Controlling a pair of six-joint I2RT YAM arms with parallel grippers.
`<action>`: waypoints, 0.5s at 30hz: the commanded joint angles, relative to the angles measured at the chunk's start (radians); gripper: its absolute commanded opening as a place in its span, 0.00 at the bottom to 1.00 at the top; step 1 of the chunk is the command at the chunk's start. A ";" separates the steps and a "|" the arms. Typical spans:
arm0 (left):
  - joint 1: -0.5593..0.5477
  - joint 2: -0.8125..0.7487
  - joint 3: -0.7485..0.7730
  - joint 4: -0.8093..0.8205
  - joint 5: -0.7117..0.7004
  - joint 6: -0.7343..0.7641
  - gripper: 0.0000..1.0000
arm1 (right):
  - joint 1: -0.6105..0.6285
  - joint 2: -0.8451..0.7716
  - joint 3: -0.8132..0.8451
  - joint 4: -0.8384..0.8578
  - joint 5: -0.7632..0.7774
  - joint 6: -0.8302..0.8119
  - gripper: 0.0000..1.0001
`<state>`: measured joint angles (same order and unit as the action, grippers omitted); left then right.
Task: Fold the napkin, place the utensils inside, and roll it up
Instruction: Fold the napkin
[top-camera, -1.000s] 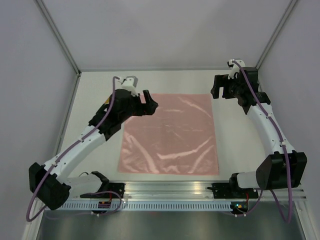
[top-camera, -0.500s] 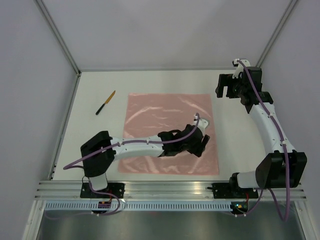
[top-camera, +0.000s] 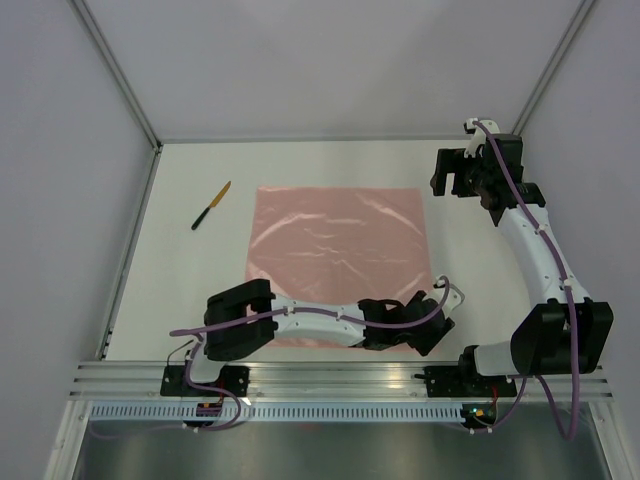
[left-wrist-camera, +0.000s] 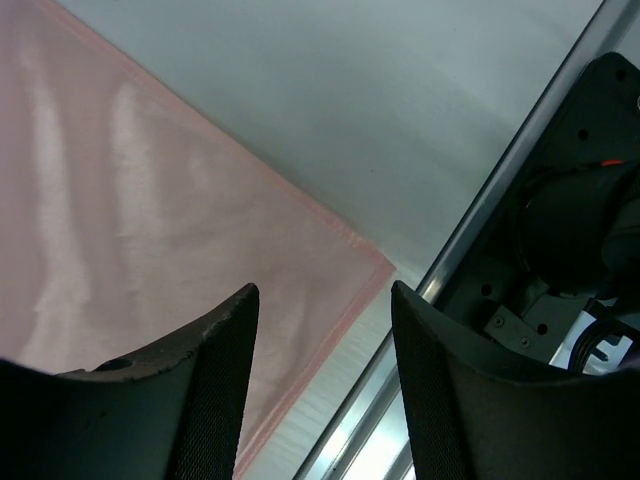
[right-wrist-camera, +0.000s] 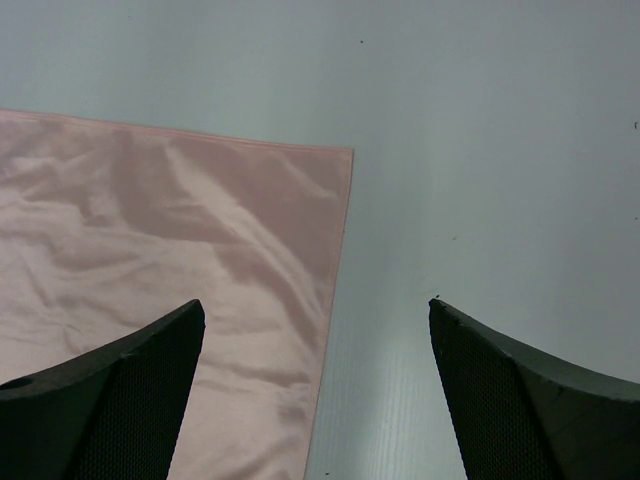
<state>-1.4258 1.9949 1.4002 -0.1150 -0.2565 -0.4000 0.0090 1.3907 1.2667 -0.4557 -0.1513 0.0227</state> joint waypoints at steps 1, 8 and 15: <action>-0.013 0.031 0.048 0.046 -0.003 0.053 0.60 | 0.002 0.004 0.040 -0.029 0.022 0.025 0.98; -0.038 0.077 0.049 0.097 0.002 0.090 0.60 | 0.000 0.002 0.036 -0.028 0.009 0.025 0.98; -0.048 0.133 0.075 0.109 -0.027 0.110 0.60 | 0.000 -0.001 0.031 -0.031 -0.004 0.025 0.98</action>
<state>-1.4654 2.1075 1.4315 -0.0582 -0.2577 -0.3481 0.0090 1.3907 1.2667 -0.4580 -0.1604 0.0231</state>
